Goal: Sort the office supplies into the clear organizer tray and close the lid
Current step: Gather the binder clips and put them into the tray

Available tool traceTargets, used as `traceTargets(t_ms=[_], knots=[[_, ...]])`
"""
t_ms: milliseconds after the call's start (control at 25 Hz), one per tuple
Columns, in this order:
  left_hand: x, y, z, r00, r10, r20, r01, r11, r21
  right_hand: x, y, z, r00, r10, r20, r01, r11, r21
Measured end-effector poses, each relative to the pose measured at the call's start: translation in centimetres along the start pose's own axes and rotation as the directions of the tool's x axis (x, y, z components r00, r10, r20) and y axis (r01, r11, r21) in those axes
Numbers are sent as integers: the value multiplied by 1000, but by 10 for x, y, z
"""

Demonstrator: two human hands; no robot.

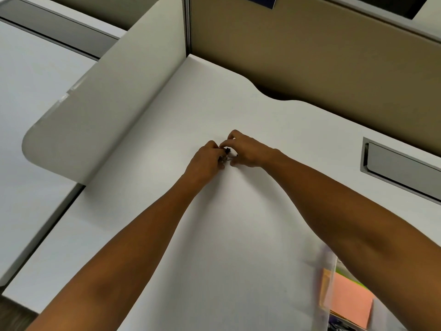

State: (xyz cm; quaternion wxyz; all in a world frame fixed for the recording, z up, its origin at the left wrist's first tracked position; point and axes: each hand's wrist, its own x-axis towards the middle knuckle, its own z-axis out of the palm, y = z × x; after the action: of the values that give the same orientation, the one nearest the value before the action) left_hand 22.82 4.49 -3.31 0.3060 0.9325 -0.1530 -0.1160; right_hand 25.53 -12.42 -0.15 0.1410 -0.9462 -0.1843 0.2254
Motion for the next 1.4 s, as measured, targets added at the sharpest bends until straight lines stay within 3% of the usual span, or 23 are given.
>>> traceTargets(t_ms=[360, 600, 760, 840, 1000, 1200, 1400], knots=[[-9, 4, 4, 998, 31, -46, -25, 993, 112, -12, -3, 16, 992, 86, -93, -85, 996, 21], [-24, 4, -2, 990, -48, -129, 42, 998, -43, -23, -14, 29, 970, 191, -149, -189, 982, 29], [-32, 0, 0, 978, -156, -138, 113, 954, -276, -32, -22, 38, 952, 252, -173, -262, 965, -33], [-37, 2, -1, 959, -251, -128, 175, 887, -428, -39, -24, 42, 953, 250, -172, -262, 964, -53], [-50, 11, -6, 926, -377, -31, 244, 657, -713, -54, -29, 53, 938, 269, -220, -279, 960, -17], [-61, 19, 0, 867, -476, 149, 337, 339, -878, -65, -32, 62, 924, 287, -253, -305, 952, -34], [-72, 23, 2, 845, -521, 121, 274, 228, -934, -85, -43, 67, 952, 185, -245, -227, 962, -155]])
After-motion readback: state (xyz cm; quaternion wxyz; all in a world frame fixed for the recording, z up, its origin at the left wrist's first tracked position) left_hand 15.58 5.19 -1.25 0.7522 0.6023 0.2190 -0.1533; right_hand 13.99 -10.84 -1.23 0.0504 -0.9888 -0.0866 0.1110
